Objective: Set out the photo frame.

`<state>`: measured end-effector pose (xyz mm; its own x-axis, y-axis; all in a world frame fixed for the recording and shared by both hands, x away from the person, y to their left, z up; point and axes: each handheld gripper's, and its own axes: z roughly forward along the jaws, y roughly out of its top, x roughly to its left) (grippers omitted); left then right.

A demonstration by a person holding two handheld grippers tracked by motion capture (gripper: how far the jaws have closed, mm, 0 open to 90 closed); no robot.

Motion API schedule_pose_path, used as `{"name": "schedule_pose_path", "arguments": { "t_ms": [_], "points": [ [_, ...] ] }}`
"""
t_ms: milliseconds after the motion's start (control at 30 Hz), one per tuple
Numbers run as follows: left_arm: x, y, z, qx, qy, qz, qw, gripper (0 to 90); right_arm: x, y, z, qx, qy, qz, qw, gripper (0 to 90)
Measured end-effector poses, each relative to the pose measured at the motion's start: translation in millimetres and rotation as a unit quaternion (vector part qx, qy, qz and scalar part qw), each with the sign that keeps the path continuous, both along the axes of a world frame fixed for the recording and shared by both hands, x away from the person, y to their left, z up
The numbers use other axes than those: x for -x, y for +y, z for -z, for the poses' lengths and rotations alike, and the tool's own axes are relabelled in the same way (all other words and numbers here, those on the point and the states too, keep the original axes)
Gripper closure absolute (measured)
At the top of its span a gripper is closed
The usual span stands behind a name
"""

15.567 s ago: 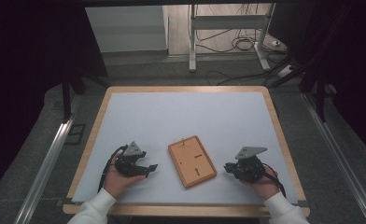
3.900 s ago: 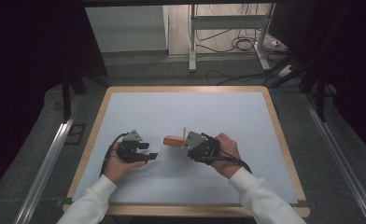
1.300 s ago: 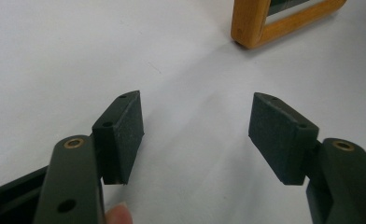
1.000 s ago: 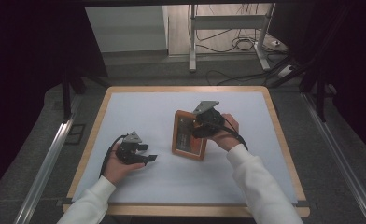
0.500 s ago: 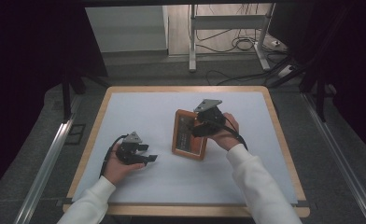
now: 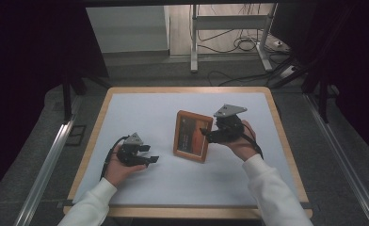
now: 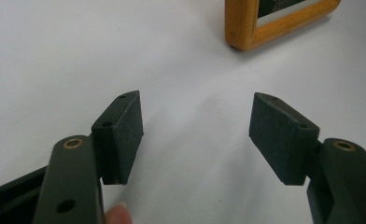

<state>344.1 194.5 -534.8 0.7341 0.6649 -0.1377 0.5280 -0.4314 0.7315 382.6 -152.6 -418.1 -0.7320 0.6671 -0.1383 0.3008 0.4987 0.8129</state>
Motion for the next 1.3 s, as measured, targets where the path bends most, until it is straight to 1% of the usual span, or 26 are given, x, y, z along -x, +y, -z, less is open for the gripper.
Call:
{"name": "schedule_pose_path", "arguments": {
  "t_ms": [100, 267, 333, 433, 500, 567, 600, 667, 767, 800, 933, 1033, 1100, 1133, 1300],
  "points": [
    [0.3, 0.0, 0.0, 0.0, -0.002, -0.001, 1.0, 34.7, 8.9, -10.8, 6.5, -0.006, 0.005, -0.002, 1.0, 19.0],
    [0.3, -0.8, 0.9, -0.001, 0.0, -0.002, 1.0, 34.7, 23.1, -25.7, 24.1, -0.023, 0.026, -0.004, 0.9994, 18.5],
    [0.6, -1.4, 0.9, -0.003, 0.0, -0.001, 1.0, 34.6, 28.2, -28.8, 32.3, -0.028, 0.037, -0.006, 0.9989, 18.4],
    [1.5, -2.5, 0.6, -0.004, 0.001, -0.001, 1.0, 34.5, 35.3, -31.3, 43.3, -0.029, 0.046, -0.013, 0.9984, 18.4],
    [2.0, -3.1, 0.4, -0.005, 0.001, -0.001, 1.0, 34.1, 40.0, -32.4, 49.7, -0.027, 0.05, -0.02, 0.9982, 18.9],
    [2.4, -3.6, 0.4, -0.004, 0.0, -0.002, 1.0, 33.9, 44.5, -32.9, 55.4, -0.017, 0.055, -0.028, 0.998, 19.9],
    [2.4, -3.8, 0.4, -0.004, 0.0, -0.002, 1.0, 33.8, 46.7, -33.1, 57.5, -0.011, 0.057, -0.033, 0.9978, 20.9],
    [2.4, -4.1, 0.7, -0.003, 0.0, -0.003, 1.0, 33.6, 51.8, -33.6, 61.3, -0.009, 0.056, -0.038, 0.9976, 23.7],
    [2.3, -4.3, 0.8, -0.003, 0.0, -0.004, 1.0, 33.4, 57.2, -32.1, 69.4, -0.002, 0.054, -0.045, 0.9975, 32.2],
    [2.3, -4.2, 0.8, -0.003, 0.0, -0.004, 1.0, 33.3, 58.0, -30.9, 72.2, 0.0, 0.058, -0.051, 0.997, 38.4],
    [2.5, -4.2, 0.7, -0.003, 0.0, -0.003, 1.0, 33.1, 58.8, -24.5, 79.3, 0.004, 0.071, -0.075, 0.9947, 69.0],
    [2.4, -4.7, 1.2, -0.004, 0.0, 0.0, 1.0, 33.0, 60.3, -18.8, 82.3, 0.016, 0.068, -0.08, 0.9943, 81.4],
    [2.4, -5.0, 1.2, -0.005, 0.0, 0.001, 1.0, 32.8, 60.7, -15.5, 83.5, 0.021, 0.067, -0.085, 0.9939, 87.5],
    [2.4, -5.0, 1.2, -0.005, 0.0, 0.002, 1.0, 32.7, 60.6, -14.0, 84.0, 0.021, 0.068, -0.088, 0.9936, 89.1],
    [2.4, -5.7, 1.6, -0.005, 0.002, 0.003, 1.0, 32.5, 58.6, -5.0, 88.4, 0.028, 0.07, -0.095, 0.9926, 89.7]
  ]
}}
